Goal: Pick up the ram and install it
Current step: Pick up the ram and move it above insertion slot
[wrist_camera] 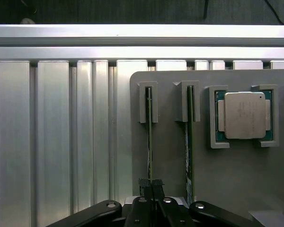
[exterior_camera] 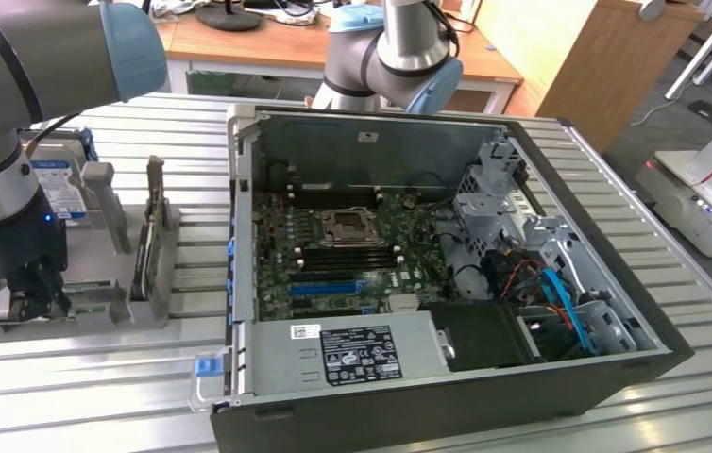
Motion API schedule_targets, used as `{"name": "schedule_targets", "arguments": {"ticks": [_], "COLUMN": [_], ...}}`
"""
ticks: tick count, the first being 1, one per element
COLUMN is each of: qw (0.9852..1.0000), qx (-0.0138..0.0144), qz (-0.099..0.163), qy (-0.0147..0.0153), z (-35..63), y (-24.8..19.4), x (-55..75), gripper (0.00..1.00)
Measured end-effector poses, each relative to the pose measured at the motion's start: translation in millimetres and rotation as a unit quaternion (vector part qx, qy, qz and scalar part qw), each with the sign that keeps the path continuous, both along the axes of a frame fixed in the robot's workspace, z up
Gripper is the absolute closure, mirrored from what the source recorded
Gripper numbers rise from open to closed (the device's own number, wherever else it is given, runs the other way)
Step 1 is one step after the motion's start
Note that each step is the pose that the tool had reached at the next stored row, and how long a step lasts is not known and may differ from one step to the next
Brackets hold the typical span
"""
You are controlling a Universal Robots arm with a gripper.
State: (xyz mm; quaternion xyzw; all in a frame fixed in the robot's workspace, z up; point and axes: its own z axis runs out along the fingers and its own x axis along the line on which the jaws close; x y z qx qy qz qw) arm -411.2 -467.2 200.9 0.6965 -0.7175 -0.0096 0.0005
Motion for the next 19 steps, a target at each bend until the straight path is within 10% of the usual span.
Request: {"name": "schedule_targets", "arguments": {"ticks": [19], "qw": [1.0000], "qx": [0.0000], "qz": [0.000], "qy": [0.0000], "z": [9.5], "y": [0.0], "x": [0.0], "gripper": [0.88]}}
